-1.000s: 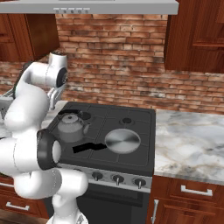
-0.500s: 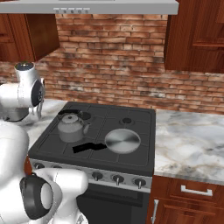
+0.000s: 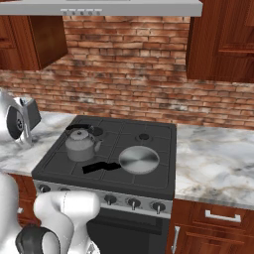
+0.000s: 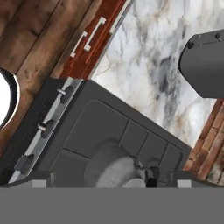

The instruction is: Pick the kettle from the counter and place it on a stove burner. Then turn the burner on.

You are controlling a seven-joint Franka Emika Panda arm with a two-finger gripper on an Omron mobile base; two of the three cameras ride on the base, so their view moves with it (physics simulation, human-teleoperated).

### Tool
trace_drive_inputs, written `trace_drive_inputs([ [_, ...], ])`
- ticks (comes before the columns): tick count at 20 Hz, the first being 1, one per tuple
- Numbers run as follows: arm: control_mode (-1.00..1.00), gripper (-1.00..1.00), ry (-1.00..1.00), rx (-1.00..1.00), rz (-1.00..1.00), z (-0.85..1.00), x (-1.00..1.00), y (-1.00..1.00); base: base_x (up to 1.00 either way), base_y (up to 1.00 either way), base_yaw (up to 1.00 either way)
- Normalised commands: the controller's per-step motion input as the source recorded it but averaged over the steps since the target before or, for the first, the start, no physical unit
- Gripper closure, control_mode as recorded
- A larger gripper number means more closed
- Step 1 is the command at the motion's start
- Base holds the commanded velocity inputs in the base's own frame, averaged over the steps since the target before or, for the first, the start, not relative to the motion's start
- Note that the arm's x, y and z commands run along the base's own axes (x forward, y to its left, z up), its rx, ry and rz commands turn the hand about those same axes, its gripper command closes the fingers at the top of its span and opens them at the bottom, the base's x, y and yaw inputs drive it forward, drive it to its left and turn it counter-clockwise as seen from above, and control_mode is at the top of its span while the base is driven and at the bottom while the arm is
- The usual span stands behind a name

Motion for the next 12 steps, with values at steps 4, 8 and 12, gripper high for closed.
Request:
trace_drive_inputs([
  [4, -1.00, -1.00, 0.00, -0.24, 0.13, 0.00, -0.21, 0.38, 0.00, 0.00, 0.00],
  [8, -1.00, -1.00, 0.00, -0.24, 0.12, 0.00, -0.21, 0.36, 0.00, 0.00, 0.00],
  [12, -1.00, -1.00, -0.03, -0.21, 0.13, 0.00, -0.21, 0.33, 0.00, 0.00, 0.00],
])
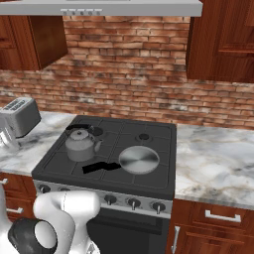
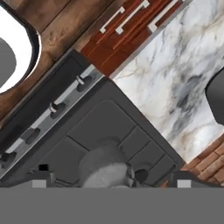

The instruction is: Pick the kettle from the counter and place it on a stove burner. Then turn the burner on.

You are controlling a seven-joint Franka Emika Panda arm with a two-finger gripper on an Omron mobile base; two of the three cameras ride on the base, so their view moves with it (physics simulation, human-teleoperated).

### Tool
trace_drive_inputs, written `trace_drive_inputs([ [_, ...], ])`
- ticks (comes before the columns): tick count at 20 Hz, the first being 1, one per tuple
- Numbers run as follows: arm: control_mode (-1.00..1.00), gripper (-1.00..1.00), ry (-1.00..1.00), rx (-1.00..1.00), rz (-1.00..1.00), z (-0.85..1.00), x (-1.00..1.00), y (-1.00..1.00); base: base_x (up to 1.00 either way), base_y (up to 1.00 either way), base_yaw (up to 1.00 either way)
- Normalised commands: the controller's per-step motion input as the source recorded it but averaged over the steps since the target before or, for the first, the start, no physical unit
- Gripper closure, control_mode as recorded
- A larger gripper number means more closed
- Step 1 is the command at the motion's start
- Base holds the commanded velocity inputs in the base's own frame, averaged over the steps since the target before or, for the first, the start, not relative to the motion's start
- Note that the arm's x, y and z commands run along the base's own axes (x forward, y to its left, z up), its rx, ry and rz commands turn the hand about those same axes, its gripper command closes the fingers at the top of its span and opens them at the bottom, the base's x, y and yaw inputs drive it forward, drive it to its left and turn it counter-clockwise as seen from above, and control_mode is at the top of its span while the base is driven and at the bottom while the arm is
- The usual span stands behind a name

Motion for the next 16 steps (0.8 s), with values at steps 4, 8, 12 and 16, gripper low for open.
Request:
trace_drive_inputs([
  [4, -1.00, -1.00, -0.16, -0.20, 0.13, -0.10, -0.26, 0.29, 0.00, 0.00, 0.00],
  [8, -1.00, -1.00, -0.25, -0.18, 0.14, -0.19, -0.37, 0.24, 0.00, 0.00, 0.00],
  [12, -1.00, -1.00, -0.28, -0.16, 0.14, -0.25, -0.42, 0.19, 0.00, 0.00, 0.00],
  [16, -1.00, -1.00, -0.21, -0.10, 0.13, -0.25, -0.38, 0.06, 0.00, 0.00, 0.00],
])
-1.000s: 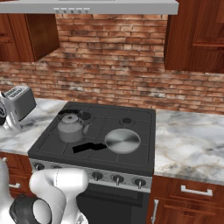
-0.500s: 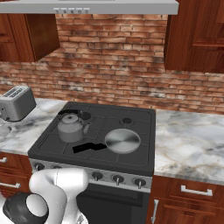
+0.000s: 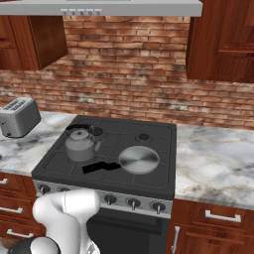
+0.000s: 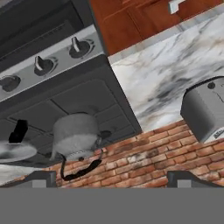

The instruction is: Pick the kettle from the counter and place it on a stove burner. Then turn the burner on.

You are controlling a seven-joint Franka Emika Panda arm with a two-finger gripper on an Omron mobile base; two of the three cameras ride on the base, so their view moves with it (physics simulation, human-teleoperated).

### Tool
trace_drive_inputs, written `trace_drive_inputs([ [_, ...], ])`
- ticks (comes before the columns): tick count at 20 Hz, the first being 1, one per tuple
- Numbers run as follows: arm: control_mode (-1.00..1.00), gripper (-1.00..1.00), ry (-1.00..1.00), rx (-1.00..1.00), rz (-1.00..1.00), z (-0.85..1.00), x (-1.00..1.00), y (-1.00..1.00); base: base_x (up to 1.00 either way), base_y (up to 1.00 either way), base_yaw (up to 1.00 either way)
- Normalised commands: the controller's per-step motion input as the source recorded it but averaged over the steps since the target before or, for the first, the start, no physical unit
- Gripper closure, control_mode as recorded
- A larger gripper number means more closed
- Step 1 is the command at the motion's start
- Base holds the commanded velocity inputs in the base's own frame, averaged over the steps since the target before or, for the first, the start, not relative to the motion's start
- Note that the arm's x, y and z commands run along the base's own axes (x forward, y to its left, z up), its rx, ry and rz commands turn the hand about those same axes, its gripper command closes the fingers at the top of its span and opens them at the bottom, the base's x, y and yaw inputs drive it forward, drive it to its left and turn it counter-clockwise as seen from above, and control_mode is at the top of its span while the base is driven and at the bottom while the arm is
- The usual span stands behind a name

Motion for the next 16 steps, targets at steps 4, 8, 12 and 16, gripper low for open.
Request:
trace_drive_inputs([
  [4, -1.00, -1.00, -0.13, -0.07, 0.10, -0.36, -0.24, 0.00, 0.00, 0.00, 0.00],
  [8, -1.00, -1.00, -0.08, -0.10, 0.08, -0.46, -0.16, 0.00, 0.00, 0.00, 0.00],
  [12, -1.00, -1.00, -0.07, -0.10, 0.08, -0.53, -0.16, 0.00, 0.00, 0.00, 0.00],
  [16, -1.00, -1.00, -0.06, -0.08, 0.06, -0.48, -0.10, 0.00, 0.00, 0.00, 0.00],
])
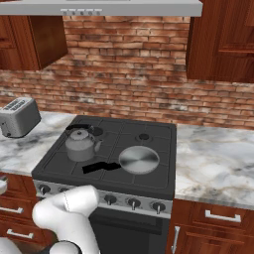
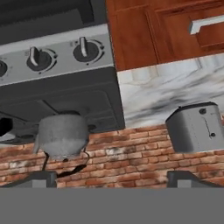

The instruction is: Pick the kettle from the counter and place it on a stove burner. Then turn the burner on.

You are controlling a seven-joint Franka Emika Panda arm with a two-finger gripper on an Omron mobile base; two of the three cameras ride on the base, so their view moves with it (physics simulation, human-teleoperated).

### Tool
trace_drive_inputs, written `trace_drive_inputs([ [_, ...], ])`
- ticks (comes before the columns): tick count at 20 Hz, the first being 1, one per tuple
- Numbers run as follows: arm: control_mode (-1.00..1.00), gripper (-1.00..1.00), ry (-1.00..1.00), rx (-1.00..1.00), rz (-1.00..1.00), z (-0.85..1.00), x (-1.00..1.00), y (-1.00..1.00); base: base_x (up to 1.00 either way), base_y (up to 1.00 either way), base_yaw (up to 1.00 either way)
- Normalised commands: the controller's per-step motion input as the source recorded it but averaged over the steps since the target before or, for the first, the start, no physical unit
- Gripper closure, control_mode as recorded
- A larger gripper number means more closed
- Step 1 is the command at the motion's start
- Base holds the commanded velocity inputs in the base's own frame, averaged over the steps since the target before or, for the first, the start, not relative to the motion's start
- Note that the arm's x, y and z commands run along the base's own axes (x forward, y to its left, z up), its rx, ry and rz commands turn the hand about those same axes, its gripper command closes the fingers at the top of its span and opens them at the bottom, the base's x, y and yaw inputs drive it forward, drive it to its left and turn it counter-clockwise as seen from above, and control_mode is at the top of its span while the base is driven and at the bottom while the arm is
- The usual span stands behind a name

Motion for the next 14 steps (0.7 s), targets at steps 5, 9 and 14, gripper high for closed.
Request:
trace_drive_inputs([
  [5, -1.00, -1.00, -0.05, -0.07, 0.04, -0.49, -0.03, 0.00, 0.00, 0.00, 0.00],
  [9, -1.00, -1.00, -0.04, -0.07, 0.03, -0.48, 0.00, 0.00, 0.00, 0.00, 0.00],
  [14, -1.00, -1.00, -0.02, -0.07, 0.00, -0.48, 0.00, 0.00, 0.00, 0.00, 0.00],
])
